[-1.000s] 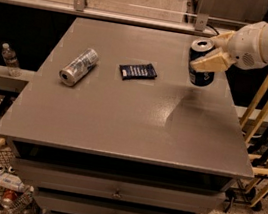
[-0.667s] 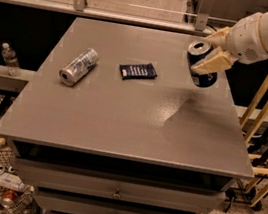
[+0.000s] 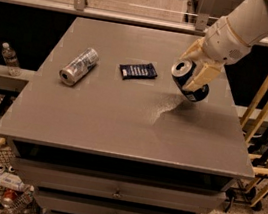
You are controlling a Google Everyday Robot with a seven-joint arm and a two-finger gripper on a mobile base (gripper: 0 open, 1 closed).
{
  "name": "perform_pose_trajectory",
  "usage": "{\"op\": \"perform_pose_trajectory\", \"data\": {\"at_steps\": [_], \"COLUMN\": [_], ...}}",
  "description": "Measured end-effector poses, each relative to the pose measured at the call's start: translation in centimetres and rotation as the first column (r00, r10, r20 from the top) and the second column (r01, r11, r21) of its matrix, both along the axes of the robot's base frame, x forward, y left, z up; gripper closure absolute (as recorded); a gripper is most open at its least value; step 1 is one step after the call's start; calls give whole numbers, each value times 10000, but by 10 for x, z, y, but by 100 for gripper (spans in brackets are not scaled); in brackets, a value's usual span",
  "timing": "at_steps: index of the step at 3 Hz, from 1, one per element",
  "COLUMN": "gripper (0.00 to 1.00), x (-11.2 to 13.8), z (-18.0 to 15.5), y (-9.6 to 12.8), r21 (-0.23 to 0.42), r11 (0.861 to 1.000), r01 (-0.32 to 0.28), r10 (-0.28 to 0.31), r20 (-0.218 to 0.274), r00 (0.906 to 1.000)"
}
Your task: Knock pepsi can over
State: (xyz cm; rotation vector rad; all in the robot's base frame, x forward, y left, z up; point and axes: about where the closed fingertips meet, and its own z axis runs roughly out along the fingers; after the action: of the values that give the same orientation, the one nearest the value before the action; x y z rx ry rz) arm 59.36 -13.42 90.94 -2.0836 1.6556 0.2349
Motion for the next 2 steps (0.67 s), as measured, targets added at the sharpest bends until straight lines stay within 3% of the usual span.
{"op": "perform_pose_trajectory", "data": {"at_steps": [1,2], "gripper": [100,100], "x": [-18,-21], "z": [-22,-37], "y": [10,17], "r21": [-1202,-1952], "r11": [9846,9607], "r01": [-1270,-1976], "r10": [1140,1668], "r20": [-1095,-1633], "r00": [9874,9724]}}
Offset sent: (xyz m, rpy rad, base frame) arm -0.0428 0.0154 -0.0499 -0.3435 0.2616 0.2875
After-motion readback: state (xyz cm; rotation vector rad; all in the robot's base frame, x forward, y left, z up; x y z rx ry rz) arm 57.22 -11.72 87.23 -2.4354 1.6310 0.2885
